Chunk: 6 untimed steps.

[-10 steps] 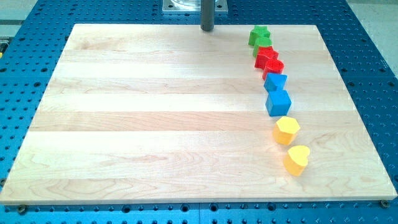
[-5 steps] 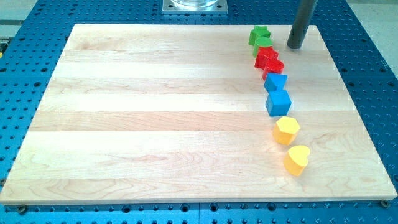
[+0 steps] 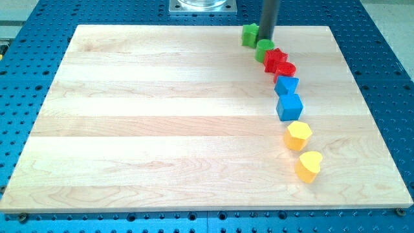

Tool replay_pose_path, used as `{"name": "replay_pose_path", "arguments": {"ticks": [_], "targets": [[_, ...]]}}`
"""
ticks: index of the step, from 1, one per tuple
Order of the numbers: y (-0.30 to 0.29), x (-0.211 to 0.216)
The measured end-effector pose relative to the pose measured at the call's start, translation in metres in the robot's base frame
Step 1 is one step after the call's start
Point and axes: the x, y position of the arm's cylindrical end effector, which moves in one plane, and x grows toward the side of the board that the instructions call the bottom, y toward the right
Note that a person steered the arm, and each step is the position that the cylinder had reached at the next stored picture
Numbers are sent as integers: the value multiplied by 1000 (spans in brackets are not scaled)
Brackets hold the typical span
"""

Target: Move the green star to the top left of the board

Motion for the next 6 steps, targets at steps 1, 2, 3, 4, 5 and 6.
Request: {"name": "replay_pose_path", "arguments": {"ticks": [1, 2, 3, 4, 5, 6], "targets": [[7, 0], [58, -9], [42, -33], [-4, -35], [-19, -33], [-19, -33]]}}
